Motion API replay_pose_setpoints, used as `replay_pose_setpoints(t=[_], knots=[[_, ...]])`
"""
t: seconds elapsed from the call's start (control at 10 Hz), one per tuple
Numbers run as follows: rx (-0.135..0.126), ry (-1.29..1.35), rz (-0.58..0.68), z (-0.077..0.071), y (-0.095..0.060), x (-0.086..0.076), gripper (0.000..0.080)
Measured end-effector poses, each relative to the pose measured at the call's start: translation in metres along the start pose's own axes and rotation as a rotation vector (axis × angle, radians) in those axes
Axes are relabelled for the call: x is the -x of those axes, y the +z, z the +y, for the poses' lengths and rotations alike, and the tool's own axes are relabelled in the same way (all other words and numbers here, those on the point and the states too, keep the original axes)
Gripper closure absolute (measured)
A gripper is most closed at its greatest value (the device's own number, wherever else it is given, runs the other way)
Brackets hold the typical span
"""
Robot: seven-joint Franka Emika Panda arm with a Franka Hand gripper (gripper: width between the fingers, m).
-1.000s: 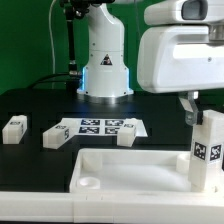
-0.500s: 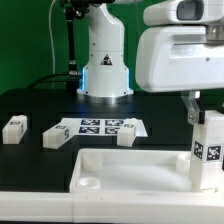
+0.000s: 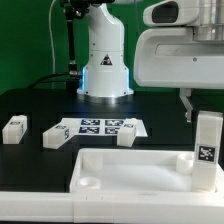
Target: Assemble desk
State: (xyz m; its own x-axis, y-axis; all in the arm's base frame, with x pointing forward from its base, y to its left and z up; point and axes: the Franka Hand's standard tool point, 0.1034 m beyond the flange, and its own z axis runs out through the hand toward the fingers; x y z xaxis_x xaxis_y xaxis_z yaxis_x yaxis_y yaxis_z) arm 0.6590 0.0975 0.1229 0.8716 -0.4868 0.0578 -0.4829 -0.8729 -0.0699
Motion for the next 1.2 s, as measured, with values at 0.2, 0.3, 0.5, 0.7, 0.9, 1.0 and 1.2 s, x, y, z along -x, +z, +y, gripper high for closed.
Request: replay_pose_setpoints(t=[0.2,0.3,0.5,0.7,0.9,1.0,1.2], knots=[[-0.012,0.199,-0.01,0.0014,0.0002,-0.0011,0.0511],[-0.019,0.261,-0.016,0.002,0.0003,-0.0016,0.0511],[-0.018,0.339,-0.016,0.0018,0.0003,-0.0019,0.051],[-0.016,0.262,-0.015,-0.0001,0.0006,-0.0001,0.0344],[-0.017,0.111,-0.013,-0.0017,0.0007,0.0011,0.0164],[-0.015,-0.02,-0.009,-0.0021,0.0004,0.001,0.0164],[-0.011,-0.268,-0.003,-0.0034,0.0003,0.0014,0.0152]])
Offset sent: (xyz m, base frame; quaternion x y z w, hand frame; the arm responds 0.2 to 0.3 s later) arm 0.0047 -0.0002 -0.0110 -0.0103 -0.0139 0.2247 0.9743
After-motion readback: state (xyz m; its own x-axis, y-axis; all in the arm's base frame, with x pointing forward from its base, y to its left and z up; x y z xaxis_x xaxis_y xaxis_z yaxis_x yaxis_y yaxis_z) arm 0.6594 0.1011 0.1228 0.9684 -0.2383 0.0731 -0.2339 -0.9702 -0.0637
